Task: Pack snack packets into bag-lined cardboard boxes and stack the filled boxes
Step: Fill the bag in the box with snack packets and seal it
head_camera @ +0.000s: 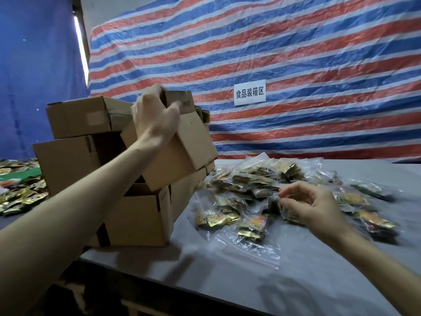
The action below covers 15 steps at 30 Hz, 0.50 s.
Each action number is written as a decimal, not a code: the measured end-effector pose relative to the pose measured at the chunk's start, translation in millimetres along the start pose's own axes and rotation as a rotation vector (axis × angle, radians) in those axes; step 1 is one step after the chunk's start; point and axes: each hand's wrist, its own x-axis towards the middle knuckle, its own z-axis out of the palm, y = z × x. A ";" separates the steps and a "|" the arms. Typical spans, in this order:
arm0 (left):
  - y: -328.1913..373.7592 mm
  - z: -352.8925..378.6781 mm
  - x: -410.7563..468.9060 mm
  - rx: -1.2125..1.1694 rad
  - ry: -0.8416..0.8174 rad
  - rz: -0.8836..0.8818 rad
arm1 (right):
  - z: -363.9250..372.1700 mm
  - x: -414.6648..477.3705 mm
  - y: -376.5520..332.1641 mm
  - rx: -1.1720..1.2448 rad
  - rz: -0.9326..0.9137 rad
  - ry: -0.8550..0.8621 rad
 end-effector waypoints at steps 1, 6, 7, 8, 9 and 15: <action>6.3 1.4 -6.3 -0.029 -0.023 0.024 | -0.3 -0.7 -1.0 -0.004 0.002 0.000; 34.5 14.7 -48.9 -0.158 -0.188 0.151 | -3.6 -2.7 -2.2 -0.029 0.005 0.035; 39.3 17.5 -59.2 -0.199 -0.244 0.170 | -5.3 -3.0 -1.5 -0.024 0.009 0.050; 43.5 20.5 -69.7 -0.235 -0.308 0.188 | -7.9 -3.5 -0.7 -0.011 0.016 0.065; 46.8 23.8 -80.3 -0.264 -0.372 0.205 | -11.2 -4.2 0.5 0.008 0.026 0.077; 48.4 45.8 -128.9 -0.592 -0.609 0.258 | -42.1 -12.6 22.2 0.057 0.157 0.266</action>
